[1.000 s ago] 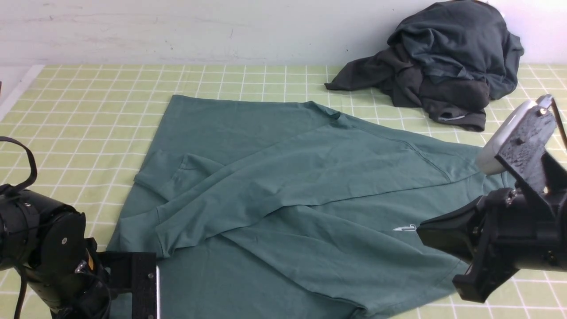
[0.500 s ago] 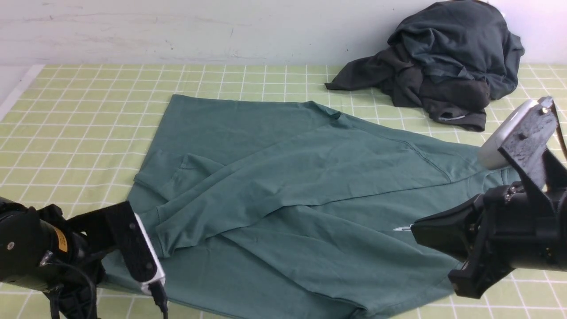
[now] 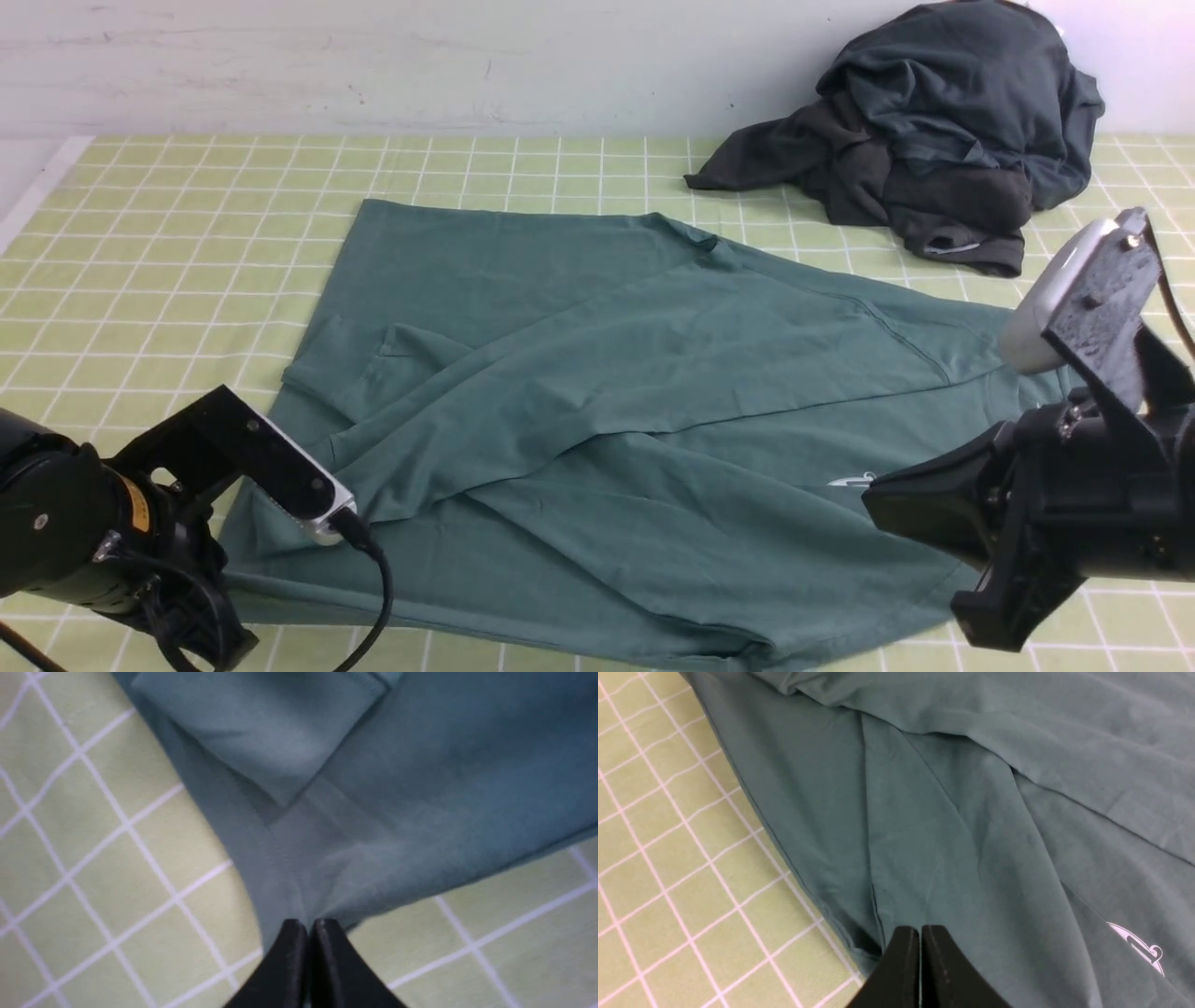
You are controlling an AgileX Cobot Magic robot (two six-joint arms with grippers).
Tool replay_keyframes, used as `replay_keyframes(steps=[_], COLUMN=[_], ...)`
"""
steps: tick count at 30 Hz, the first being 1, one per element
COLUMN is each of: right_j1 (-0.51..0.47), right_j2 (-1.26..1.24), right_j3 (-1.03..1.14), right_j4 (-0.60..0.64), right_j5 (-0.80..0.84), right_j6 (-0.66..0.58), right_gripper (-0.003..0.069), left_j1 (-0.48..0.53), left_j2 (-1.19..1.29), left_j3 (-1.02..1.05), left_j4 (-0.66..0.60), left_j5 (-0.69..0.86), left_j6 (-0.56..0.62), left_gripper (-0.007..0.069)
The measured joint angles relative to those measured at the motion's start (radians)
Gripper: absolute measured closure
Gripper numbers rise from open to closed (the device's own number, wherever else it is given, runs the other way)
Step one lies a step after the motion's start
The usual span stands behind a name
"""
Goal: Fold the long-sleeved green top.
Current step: Use both arms simultaneously to clamp the lower edge of the clothing fabric
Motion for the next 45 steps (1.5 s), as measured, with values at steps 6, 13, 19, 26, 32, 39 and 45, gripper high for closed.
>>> replay_keyframes(steps=[6,13,19,26,32,39,45], right_j1=[0.0,0.0,0.0,0.0,0.0,0.0,0.0], right_j2=[0.0,0.0,0.0,0.0,0.0,0.0,0.0], right_j3=[0.0,0.0,0.0,0.0,0.0,0.0,0.0], right_j4=[0.001,0.001,0.001,0.001,0.001,0.001,0.001], right_j5=[0.007,0.021,0.022,0.022,0.022,0.021,0.02], right_j6=[-0.016,-0.046,-0.046,-0.047,-0.047,-0.047,-0.048], right_gripper=[0.0659,0.0659,0.0659,0.0659,0.0659,0.0659,0.0659], left_j1=[0.0,0.0,0.0,0.0,0.0,0.0,0.0], left_j2=[0.014,0.029,0.088,0.128,0.128,0.1,0.067], left_j3=[0.0,0.002,0.078,0.087,0.089,0.099,0.099], left_j4=[0.045,-0.017,-0.05,-0.122,-0.147,-0.159,-0.161], left_j5=[0.005,0.031,-0.034,-0.057,-0.053,-0.063,-0.094], left_j6=[0.096,0.262,0.574,0.785,0.784,0.764,0.737], left_gripper=[0.0384,0.0215,0.0207,0.0228,0.0391,0.0559,0.0617])
